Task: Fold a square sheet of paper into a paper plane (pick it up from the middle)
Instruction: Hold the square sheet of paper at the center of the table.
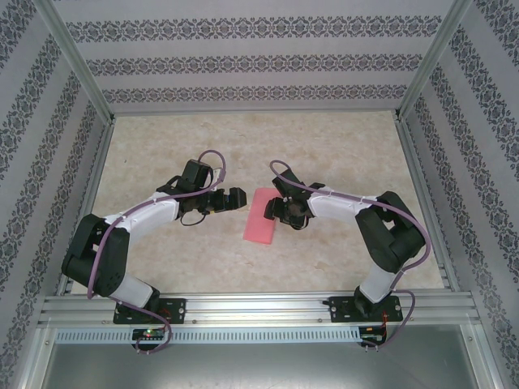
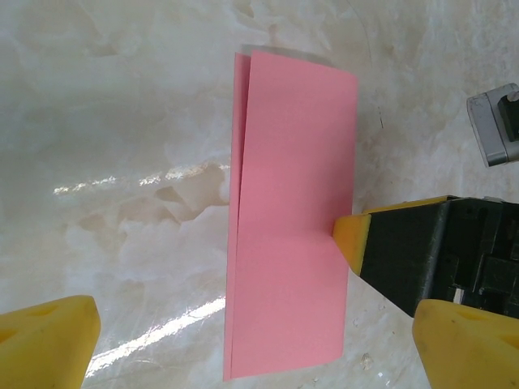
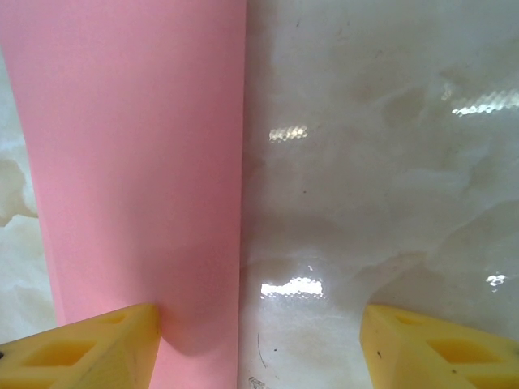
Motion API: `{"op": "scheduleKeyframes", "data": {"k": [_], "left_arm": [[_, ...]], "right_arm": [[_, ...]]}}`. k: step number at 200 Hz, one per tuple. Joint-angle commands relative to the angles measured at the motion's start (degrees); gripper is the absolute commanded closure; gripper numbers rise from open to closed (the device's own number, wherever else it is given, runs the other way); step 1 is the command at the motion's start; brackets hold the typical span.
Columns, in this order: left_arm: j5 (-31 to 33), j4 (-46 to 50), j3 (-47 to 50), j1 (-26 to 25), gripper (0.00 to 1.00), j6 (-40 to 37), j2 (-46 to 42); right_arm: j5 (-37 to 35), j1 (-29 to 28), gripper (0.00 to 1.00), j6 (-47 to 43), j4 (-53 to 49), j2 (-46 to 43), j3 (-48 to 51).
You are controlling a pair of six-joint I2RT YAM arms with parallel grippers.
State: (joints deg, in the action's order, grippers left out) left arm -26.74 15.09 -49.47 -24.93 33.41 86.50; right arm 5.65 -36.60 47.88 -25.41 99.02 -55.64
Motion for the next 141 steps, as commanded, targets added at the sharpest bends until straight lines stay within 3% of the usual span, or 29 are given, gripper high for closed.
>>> {"op": "scheduleKeyframes", "data": {"k": [1,141], "left_arm": [[-1.02,0.33,-1.04,-0.83,0.01,-1.59,0.17],[-1.27,0.86,-1.2,-0.87,0.01,-2.48,0.82]], "right_arm": [[0.24,0.49,0.33,-0.1,0.9,2.3,-1.21],[-0.38,0.3,0.29,0.82,-1.88,5.81,-2.4]]}}
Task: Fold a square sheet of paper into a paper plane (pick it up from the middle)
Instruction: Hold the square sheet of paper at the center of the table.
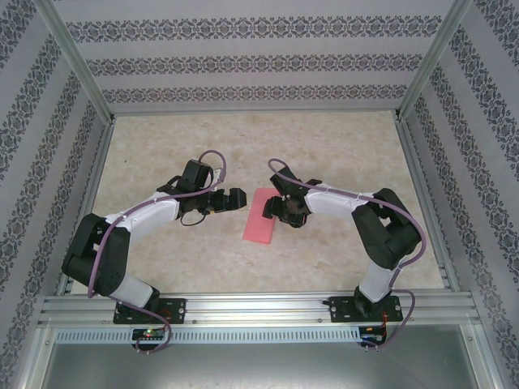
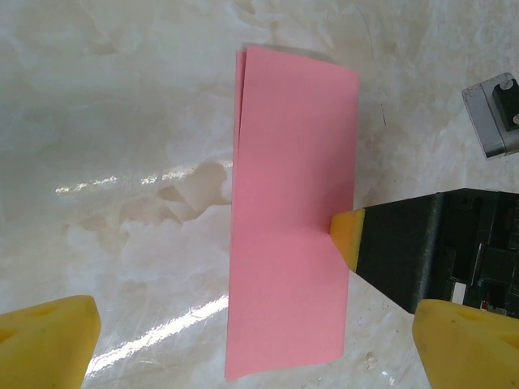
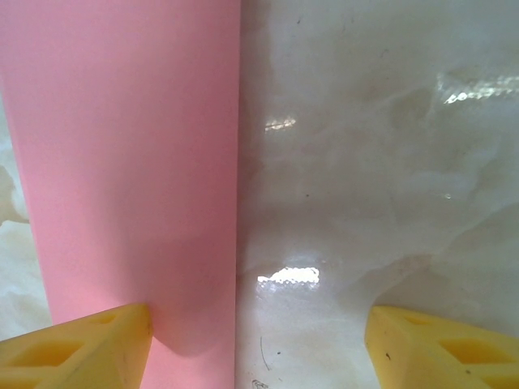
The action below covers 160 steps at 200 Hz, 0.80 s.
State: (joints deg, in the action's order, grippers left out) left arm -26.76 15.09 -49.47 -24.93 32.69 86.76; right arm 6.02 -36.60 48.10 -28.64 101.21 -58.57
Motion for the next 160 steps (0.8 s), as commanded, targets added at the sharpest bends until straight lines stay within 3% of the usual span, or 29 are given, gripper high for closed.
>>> {"op": "scheduleKeyframes", "data": {"k": [1,160], "left_arm": [[-1.26,0.84,-1.17,-0.85,0.01,-1.75,0.58],[-2.42,0.41,-1.62,-0.84,0.08,-1.23,1.93]], "right_arm": [[-0.75,0.34,0.29,0.6,1.37,3.64,0.55],[-2.31,-0.3,0.26,-1.25,-4.1,7.84,-2.42]]}}
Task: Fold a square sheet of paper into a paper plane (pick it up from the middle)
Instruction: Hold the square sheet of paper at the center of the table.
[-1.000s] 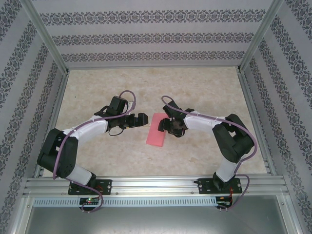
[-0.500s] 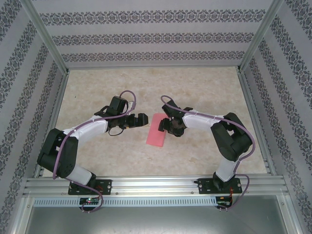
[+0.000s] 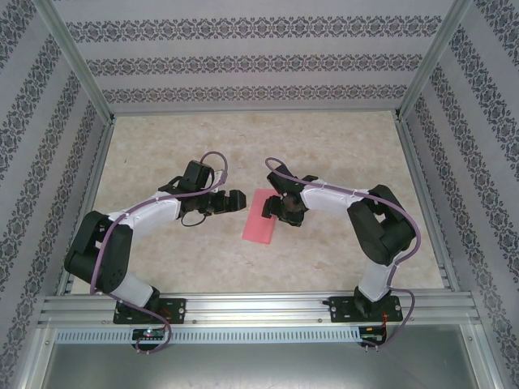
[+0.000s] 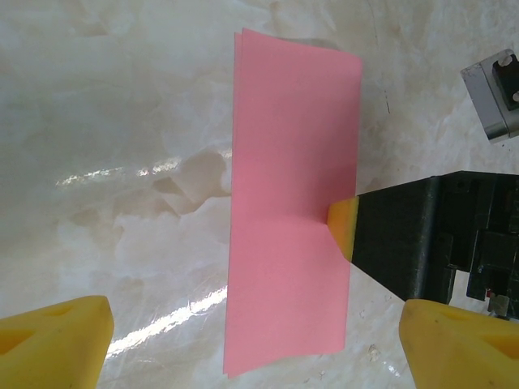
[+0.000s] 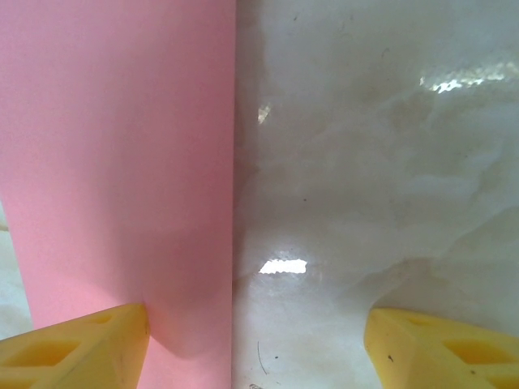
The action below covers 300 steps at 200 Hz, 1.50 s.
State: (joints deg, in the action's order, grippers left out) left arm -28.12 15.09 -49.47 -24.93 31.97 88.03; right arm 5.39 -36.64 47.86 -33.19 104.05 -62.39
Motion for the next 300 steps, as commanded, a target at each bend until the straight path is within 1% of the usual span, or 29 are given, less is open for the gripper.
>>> {"op": "scheduleKeyframes", "data": {"k": [1,33,61,82,114,129,137,229,246,263,300], "left_arm": [[-1.06,0.44,-1.61,-0.83,0.08,-0.55,0.66],[-1.26,0.55,-1.48,-0.86,0.08,-0.75,0.78],[-1.46,0.73,-1.54,-0.84,0.11,-0.85,0.99],[-2.23,0.51,-1.94,-0.84,0.19,-0.68,1.67],[-4.01,0.72,-3.47,-1.18,0.41,-0.07,4.16],[-5.04,0.97,-4.63,-1.66,0.48,0.16,5.73],[-5.1,1.08,-5.05,-1.93,0.51,0.29,6.29],[-4.5,1.79,-5.28,-2.26,0.52,0.03,7.09],[-4.24,1.61,-5.12,-2.24,0.51,0.18,6.98],[-4.12,1.78,-5.11,-2.25,0.51,0.09,6.98],[-3.79,2.13,-5.2,-2.29,0.51,-0.06,6.81]], "right_arm": [[-1.64,-0.22,0.26,-1.01,0.47,5.06,1.4],[-2.1,-0.23,0.26,-1.01,-0.59,5.89,0.9],[-2.22,-0.24,0.26,-1.17,-1.0,6.34,0.65],[-2.22,-0.22,0.26,-1.19,-1.25,6.51,0.44],[-2.49,-0.36,0.26,-1.11,-1.6,7.02,0.21],[-2.49,-0.33,0.25,-0.76,-1.53,7.13,0.29],[-2.45,-0.29,0.25,-0.34,-1.21,7.02,0.51],[2.03,0.78,0.24,1.87,4.22,5.31,2.43],[2.35,0.85,0.21,2.39,5.19,4.84,2.95],[2.01,0.8,0.26,1.91,4.38,4.84,2.52],[1.24,0.61,0.27,-0.32,3.21,3.63,2.36]]}}
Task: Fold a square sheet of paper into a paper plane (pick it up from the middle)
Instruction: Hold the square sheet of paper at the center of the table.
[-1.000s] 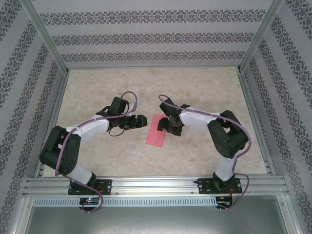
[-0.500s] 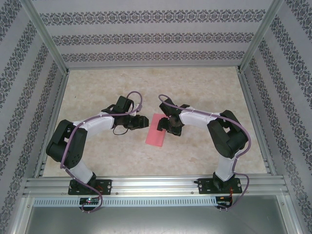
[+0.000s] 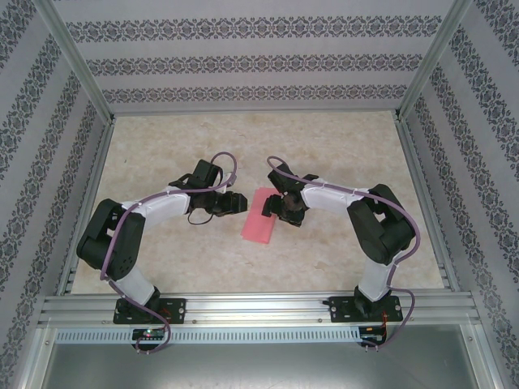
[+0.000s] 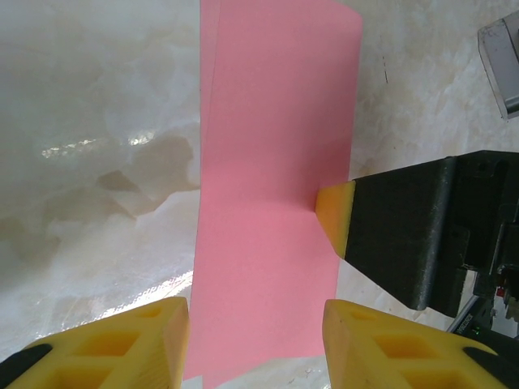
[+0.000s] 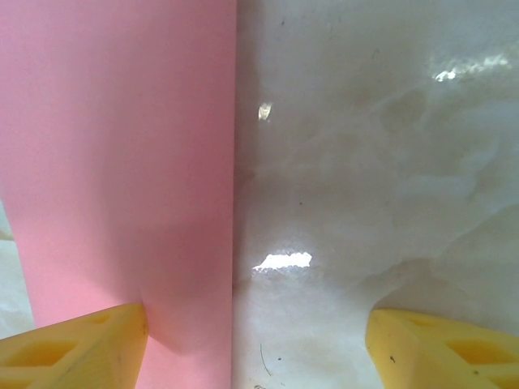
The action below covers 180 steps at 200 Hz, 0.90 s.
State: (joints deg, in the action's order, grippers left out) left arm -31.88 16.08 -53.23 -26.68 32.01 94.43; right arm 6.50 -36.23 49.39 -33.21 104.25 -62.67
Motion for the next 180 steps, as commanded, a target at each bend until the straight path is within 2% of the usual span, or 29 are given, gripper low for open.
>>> {"op": "scheduleKeyframes", "data": {"k": [1,65,123,180], "left_arm": [[-0.03,1.15,-1.44,-0.51,0.51,-0.06,0.4],[-0.19,1.15,-1.35,-0.53,0.51,-0.48,0.49],[0.41,1.74,-1.52,-0.49,0.51,-0.63,0.23],[0.23,1.63,-1.54,-0.55,0.51,-0.46,0.4]], "right_arm": [[0.02,0.2,0.27,-1.89,3.15,3.43,2.65],[-0.06,0.09,0.26,-7.42,0.17,4.79,0.59],[-2.28,0.12,0.27,-4.91,-0.91,5.32,-0.13],[-0.98,0.61,0.26,-1.75,3.77,3.5,3.36]]}}
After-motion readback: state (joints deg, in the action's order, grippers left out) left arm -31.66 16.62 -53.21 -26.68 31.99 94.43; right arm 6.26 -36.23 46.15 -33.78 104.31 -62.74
